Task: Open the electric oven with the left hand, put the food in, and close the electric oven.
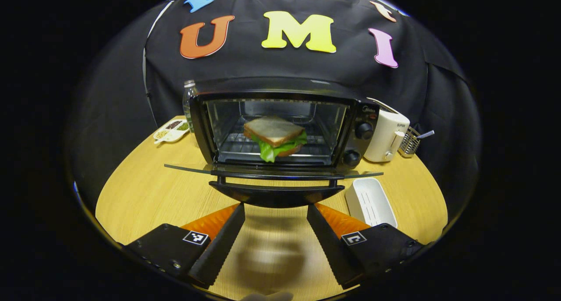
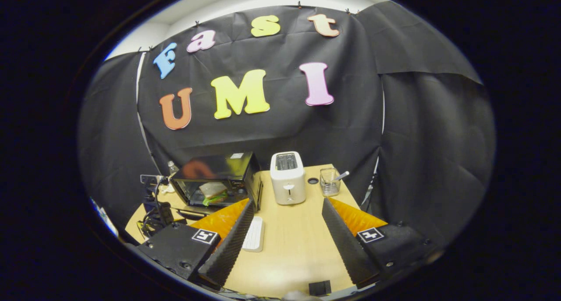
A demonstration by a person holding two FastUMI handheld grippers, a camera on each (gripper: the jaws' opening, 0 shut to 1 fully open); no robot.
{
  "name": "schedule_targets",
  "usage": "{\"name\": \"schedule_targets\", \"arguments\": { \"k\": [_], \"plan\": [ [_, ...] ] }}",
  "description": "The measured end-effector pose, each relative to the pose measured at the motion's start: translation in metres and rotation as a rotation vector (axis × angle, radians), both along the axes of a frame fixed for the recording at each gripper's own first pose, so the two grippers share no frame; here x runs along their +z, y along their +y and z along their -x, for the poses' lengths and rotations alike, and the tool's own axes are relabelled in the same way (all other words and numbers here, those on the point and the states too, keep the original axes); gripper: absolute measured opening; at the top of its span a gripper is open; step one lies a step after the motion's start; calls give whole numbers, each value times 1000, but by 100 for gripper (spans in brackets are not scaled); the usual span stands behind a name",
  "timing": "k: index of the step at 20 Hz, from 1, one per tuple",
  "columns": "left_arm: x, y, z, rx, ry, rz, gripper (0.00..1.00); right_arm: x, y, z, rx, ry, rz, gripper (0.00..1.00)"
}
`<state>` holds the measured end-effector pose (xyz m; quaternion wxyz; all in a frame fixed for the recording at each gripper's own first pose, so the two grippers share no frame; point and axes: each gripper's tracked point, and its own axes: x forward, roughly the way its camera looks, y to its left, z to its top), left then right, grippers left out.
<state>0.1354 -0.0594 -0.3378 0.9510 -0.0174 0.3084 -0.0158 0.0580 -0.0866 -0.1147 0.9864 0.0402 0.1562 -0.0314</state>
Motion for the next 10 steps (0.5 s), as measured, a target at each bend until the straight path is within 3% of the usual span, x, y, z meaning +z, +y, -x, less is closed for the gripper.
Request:
{"name": "schedule_targets", "arguments": {
  "k": [10],
  "plan": [
    [44, 1, -57, -11, -94, -13, 94, -1, -1, 1, -14, -2, -23, 100]
  ]
}}
